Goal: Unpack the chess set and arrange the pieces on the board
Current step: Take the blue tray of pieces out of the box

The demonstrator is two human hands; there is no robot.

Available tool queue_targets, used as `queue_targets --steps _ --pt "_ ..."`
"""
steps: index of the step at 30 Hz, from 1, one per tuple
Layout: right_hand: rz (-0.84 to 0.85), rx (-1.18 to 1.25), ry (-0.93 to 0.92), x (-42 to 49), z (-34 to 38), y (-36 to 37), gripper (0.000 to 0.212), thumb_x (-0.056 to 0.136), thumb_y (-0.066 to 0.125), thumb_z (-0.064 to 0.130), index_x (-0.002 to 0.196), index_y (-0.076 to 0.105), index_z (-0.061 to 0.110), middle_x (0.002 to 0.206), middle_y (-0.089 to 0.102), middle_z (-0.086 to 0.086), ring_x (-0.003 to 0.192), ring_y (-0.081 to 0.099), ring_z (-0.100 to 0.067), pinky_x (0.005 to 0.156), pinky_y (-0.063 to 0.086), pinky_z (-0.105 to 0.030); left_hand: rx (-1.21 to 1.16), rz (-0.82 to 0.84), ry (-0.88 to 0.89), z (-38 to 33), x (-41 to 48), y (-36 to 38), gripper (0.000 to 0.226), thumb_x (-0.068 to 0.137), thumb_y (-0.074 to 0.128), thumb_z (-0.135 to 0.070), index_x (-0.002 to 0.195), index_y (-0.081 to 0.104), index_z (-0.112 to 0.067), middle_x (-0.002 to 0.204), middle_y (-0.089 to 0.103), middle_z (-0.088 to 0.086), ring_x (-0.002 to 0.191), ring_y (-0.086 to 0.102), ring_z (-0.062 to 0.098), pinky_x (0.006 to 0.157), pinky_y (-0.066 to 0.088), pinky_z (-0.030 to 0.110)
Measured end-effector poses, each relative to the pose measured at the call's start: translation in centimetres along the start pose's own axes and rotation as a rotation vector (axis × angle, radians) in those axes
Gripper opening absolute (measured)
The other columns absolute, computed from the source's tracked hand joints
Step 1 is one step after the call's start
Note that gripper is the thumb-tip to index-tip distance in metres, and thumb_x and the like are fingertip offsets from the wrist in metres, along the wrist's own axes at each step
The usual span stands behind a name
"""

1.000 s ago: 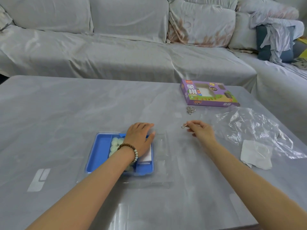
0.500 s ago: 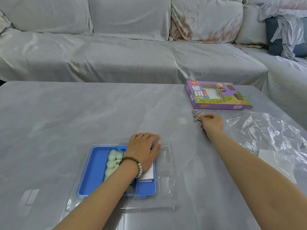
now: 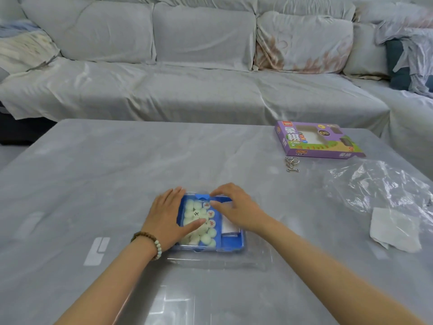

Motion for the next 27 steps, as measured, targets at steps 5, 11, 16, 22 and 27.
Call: queue_targets --steps 5,11,16,22,27 --pt "0.044 -0.401 0.054 2.2 2.4 1.7 0.04 0.095 0.043 0.045 0.118 0.056 0.015 0.124 0.043 -0.003 0.116 0.039 -0.02 0.095 0.035 -0.034 -0.166 -0.111 -0.067 0.9 -2.0 -1.2 0.088 0.078 0.034 -0.073 0.147 0.015 -0.022 0.154 0.018 -0.006 0.141 0.015 0.01 0.112 0.011 0.024" --pt "0.178 -0.609 0.151 4.3 3.5 2.9 0.056 0.091 0.038 0.058 0.106 0.054 0.007 0.127 0.039 -0.009 0.118 0.037 -0.026 0.093 0.037 -0.04 -0.125 -0.111 -0.064 1.0 -2.0 -1.2 0.097 0.072 0.036 -0.08 0.147 0.013 -0.024 0.154 0.018 -0.007 0.141 0.016 0.01 0.115 0.014 0.028" --pt "0.269 -0.505 0.209 5.5 3.6 2.4 0.056 0.089 0.045 0.058 0.06 0.037 0.01 0.098 0.05 -0.012 0.1 0.044 -0.026 0.08 0.039 -0.03 -0.19 -0.195 -0.102 0.9 -2.5 -2.5 0.104 0.066 0.062 -0.07 0.146 0.013 -0.024 0.15 0.026 -0.009 0.134 0.033 0.012 0.107 0.027 0.026" --pt "0.273 -0.246 0.136 4.8 4.2 0.4 0.042 0.082 0.067 0.043 0.087 0.043 0.009 0.09 0.044 -0.005 0.077 0.041 -0.019 0.065 0.035 -0.027 -0.303 -0.259 -0.125 1.1 -3.1 -3.1 0.116 0.06 0.067 -0.07 0.148 0.007 -0.023 0.15 0.026 -0.008 0.134 0.032 0.013 0.106 0.032 0.028" --pt "0.26 0.029 0.076 3.7 5.3 -1.8 0.038 0.074 0.077 0.032 0.083 0.045 0.014 0.073 0.06 0.0 0.068 0.058 -0.013 0.066 0.046 -0.024 -0.346 -0.236 -0.151 2.0 -2.7 -2.2 0.116 0.054 0.057 -0.083 0.146 0.011 -0.027 0.142 0.038 -0.006 0.126 0.04 0.016 0.101 0.041 0.039"
Point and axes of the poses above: each hand's wrist, its own x-axis towards the middle knuckle, its own y-axis out of the palm, z = x × y, the point moved 8 cm from there along x, towards the middle knuckle
